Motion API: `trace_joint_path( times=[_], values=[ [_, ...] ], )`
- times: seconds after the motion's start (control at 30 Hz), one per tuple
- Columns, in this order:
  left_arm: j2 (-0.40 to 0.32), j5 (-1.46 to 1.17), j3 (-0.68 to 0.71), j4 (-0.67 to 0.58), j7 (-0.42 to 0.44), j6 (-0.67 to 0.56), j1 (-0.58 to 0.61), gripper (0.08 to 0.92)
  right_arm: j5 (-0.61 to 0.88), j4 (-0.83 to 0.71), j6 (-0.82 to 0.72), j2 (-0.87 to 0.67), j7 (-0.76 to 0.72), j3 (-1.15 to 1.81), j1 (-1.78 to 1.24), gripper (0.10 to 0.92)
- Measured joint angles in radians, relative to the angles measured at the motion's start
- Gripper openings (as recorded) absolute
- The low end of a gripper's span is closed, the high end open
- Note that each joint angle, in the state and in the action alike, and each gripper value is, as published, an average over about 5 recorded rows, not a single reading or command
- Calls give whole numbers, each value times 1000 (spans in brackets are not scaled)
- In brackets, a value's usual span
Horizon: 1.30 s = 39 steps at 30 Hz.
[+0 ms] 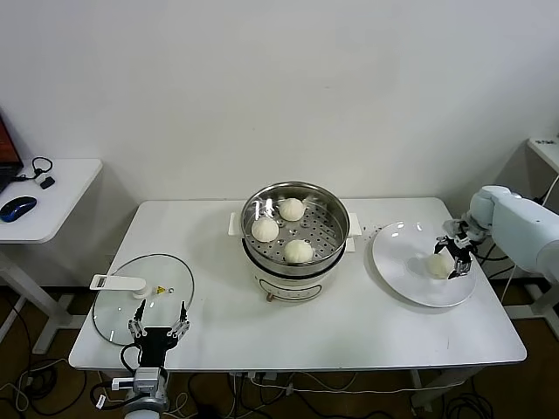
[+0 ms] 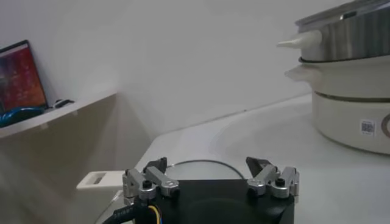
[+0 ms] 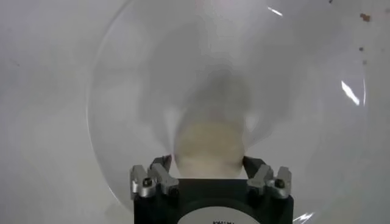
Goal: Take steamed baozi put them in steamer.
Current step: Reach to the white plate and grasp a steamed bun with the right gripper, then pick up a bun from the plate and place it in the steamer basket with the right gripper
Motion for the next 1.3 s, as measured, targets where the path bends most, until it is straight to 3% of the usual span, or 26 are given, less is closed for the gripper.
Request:
trace_joint_path(
  times=[0.23,0.37,0.67,1.3],
  values=[
    [0,0,1,0,-1,-1,1,823,-15,-25,20,15,6,16,-5,561],
    [0,0,1,-3,-1,-1,2,823,-19,-24,24,13,7,18,-2,509],
    [0,-2,6,-18,-1,0,3,823,30,70,-4,-32,-7,-59,92,552],
    [0,-12,35,-68,6,8,13,823,380,549,-130,-33,-26,-584,698,577]
  ],
)
